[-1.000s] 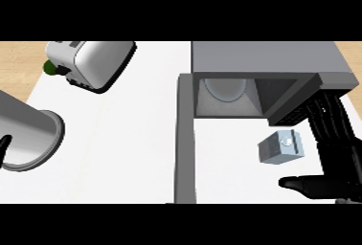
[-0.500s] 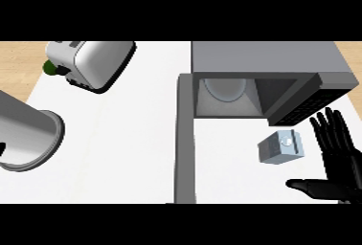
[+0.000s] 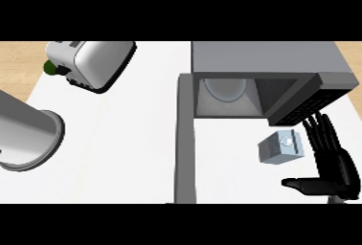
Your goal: Pick up the milk, place it into the microwave and close the microwave
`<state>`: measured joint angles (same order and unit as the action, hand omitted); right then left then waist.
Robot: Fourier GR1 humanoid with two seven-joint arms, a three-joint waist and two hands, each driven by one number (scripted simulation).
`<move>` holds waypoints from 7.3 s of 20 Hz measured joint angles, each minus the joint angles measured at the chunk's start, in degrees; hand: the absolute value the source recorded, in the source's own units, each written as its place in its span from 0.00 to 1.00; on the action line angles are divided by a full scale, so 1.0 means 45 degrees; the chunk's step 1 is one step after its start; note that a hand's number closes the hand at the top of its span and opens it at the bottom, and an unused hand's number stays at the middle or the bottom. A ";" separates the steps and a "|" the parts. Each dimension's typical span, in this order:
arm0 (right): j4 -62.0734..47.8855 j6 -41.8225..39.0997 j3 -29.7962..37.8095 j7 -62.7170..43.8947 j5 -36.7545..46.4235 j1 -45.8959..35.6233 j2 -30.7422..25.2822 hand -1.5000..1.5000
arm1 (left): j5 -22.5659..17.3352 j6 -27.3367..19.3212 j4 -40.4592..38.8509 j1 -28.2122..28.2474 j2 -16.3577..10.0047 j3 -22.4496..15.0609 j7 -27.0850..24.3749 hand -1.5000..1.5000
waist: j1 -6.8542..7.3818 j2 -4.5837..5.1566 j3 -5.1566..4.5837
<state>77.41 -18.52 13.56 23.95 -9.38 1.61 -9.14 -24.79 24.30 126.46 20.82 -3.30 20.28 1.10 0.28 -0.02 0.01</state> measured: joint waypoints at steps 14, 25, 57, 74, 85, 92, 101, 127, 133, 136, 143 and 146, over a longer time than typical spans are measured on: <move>-0.4133 0.0897 0.0451 0.2763 0.1272 -0.1803 -0.0441 0.00 | 0.0166 0.0199 0.0132 -0.0042 0.0477 0.0044 0.0132 0.00 | -0.0012 -0.0072 -0.0062; -0.8070 0.0611 0.0970 0.5111 0.1852 -0.2991 -0.1431 0.00 | -0.0211 0.0229 0.0283 -0.0203 0.0286 0.0266 0.0597 0.00 | 0.0087 -0.0089 -0.0110; -0.2953 0.2194 -0.0987 0.4850 0.0946 -0.1175 0.0850 1.00 | -0.0346 0.0823 -0.0500 -0.0185 0.0454 0.0604 0.0343 0.00 | -0.0094 -0.0024 -0.0005; 0.0614 0.5545 -0.2933 -0.0132 0.3046 -0.2999 0.1747 1.00 | -0.0716 0.1099 -0.0689 0.0068 0.0445 0.0962 0.0281 0.00 | 0.0040 0.0000 -0.0007; -0.3531 0.6095 -0.1537 0.1214 0.3145 -0.6565 0.1238 1.00 | -0.0985 0.1341 -0.1500 -0.0614 -0.0051 0.1409 0.0346 0.00 | -0.0063 -0.0245 0.0069; -0.4255 0.6691 -0.1249 0.2483 0.3245 -0.6871 0.1234 1.00 | -0.1259 0.1484 -0.1740 -0.1005 -0.0414 0.1461 0.0459 0.00 | 0.0035 -0.0353 0.0120; -0.4172 0.7775 -0.1239 0.3663 0.3726 -0.6539 0.1023 1.00 | -0.1264 0.1650 -0.1980 -0.1518 -0.0532 0.1118 0.0502 0.00 | 0.0433 -0.0299 0.0152; -0.3136 1.2494 -0.0429 0.5231 0.6115 -0.5250 0.0966 0.00 | 0.0001 0.1535 -0.2087 -0.2885 -0.0900 0.0190 0.0866 0.00 | 0.1898 0.0198 -0.0097; -0.3017 1.2120 -0.0323 0.5167 0.5579 -0.5005 0.1244 0.00 | 0.0208 0.1580 -0.2151 -0.3131 -0.0831 -0.0195 0.0927 0.00 | 0.2065 0.0185 -0.0086; -0.3025 1.1877 -0.0335 0.5189 0.5370 -0.4923 0.1344 0.00 | 0.0365 0.1581 -0.2193 -0.3240 -0.0750 -0.0388 0.0915 0.00 | 0.2106 0.0191 -0.0084; -0.3371 1.1507 -0.0533 0.5305 0.5358 -0.4838 0.1492 0.00 | 0.0746 0.1559 -0.2178 -0.3426 -0.0632 -0.0776 0.0953 0.00 | 0.2160 0.0183 -0.0093; -0.3755 1.1368 -0.0705 0.5318 0.5514 -0.4993 0.1507 0.00 | 0.0943 0.1492 -0.2185 -0.3511 -0.0543 -0.0941 0.0973 0.00 | 0.2142 0.0218 -0.0080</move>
<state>60.51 32.64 10.39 47.89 15.43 -20.85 -2.36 -20.55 31.01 116.63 5.02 -5.74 16.04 5.48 9.92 0.96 -0.35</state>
